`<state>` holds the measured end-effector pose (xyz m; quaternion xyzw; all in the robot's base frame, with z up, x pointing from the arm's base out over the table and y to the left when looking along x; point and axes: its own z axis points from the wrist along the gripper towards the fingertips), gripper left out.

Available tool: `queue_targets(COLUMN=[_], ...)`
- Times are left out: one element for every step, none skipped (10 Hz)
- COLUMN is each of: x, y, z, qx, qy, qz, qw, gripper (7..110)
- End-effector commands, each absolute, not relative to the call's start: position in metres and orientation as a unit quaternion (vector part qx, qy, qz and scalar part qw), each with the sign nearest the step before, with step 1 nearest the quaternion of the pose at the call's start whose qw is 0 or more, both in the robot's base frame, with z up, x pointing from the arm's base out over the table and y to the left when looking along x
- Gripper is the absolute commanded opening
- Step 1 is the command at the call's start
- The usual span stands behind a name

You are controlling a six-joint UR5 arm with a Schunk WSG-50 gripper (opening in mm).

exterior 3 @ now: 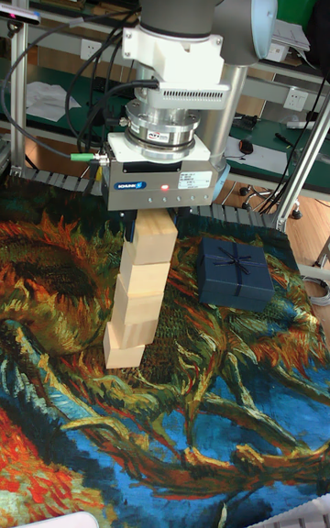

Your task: Stack the blocks in a vertical line of five

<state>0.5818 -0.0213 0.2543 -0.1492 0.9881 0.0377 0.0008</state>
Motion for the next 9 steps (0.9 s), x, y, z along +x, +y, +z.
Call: queue_targets(x=[0.5780,0.5776,0.5774,0.5774,0.5778,0.5786,0.5784,0.5802,0.5816], y=[-0.0148,-0.0165,-0.0167,-0.0160,-0.0169,-0.0173,-0.0174,-0.0187,-0.0190], z=[0.2530,0.2525,0.2521,0.2519,0.2516,0.2515,0.2517,0.2513,0.2522], qx=[-0.140,-0.140,-0.140,-0.139,-0.139,-0.138,-0.138,-0.141,-0.143], qy=[0.989,0.989,0.989,0.989,0.989,0.989,0.989,0.989,0.989], qz=[0.048,0.046,0.046,0.047,0.047,0.046,0.047,0.046,0.045], qw=[0.002,0.000,0.000,0.001,0.001,0.003,0.003,0.007,0.011], gripper=[22,22,22,22,22,22,22,22,22])
